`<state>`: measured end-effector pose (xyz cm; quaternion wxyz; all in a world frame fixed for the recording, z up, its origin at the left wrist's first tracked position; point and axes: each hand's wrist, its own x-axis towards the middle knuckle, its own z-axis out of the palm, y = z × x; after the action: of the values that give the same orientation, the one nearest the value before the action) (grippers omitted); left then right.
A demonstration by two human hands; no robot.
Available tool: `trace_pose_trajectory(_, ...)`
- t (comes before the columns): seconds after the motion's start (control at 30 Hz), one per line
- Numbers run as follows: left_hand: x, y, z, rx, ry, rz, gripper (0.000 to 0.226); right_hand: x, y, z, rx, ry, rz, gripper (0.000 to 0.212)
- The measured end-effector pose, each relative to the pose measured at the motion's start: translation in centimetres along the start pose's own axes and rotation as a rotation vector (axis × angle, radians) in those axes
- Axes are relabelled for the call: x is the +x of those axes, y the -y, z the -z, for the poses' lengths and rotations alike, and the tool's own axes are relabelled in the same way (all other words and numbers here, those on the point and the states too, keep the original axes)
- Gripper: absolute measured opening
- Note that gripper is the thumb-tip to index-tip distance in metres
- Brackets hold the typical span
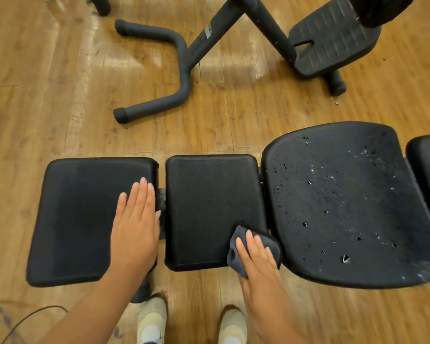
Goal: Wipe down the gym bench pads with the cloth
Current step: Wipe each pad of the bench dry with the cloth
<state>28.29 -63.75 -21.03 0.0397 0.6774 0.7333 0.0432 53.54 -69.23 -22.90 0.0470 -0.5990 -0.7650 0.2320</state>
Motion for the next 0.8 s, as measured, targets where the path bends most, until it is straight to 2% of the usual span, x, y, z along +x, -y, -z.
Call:
trace_pose_trajectory(0.1, -0.4, -4.8, -0.6, -0.052, 0.007, -0.056, 0.054, 0.5, 0.0, -0.5, -0.005, -0.041, -0.030, 0.067)
trace_pose_trajectory(0.2, -0.9, -8.5, -2.6, -0.043, 0.062, -0.117, 0.056, 0.8, -0.4, -0.9, 0.025, -0.048, -0.053, 0.098)
trace_pose_trajectory(0.27, -1.2, -9.1, -3.3, -0.028, 0.092, -0.104, 0.056, 1.0, -0.5, -0.9, 0.018, -0.042, -0.058, 0.109)
trace_pose_trajectory(0.37, -1.3, -8.9, -3.6, -0.026, 0.102, -0.108, 0.055, 1.3, -0.9, -1.3, 0.017, -0.068, -0.064, 0.099)
trace_pose_trajectory(0.43, -1.3, -8.9, -3.5, -0.040, 0.108, -0.110, 0.055, 1.9, -0.7, -0.6, 0.105, -0.075, -0.100, 0.092)
trace_pose_trajectory(0.53, -1.4, -8.9, -3.6, -0.040, 0.113, -0.101, 0.054, 4.5, -0.7, 1.3, 0.215, -0.077, -0.096, 0.068)
trace_pose_trajectory(0.6, -1.4, -9.0, -3.6, -0.050, 0.124, -0.081, 0.054, 7.3, -0.7, 2.4, 0.250, -0.110, -0.092, 0.061)
trace_pose_trajectory(0.8, -1.2, -9.0, -3.6, -0.070, 0.151, -0.075, 0.054, 17.3, -0.6, 4.4, 0.125, -0.101, -0.083, 0.053)
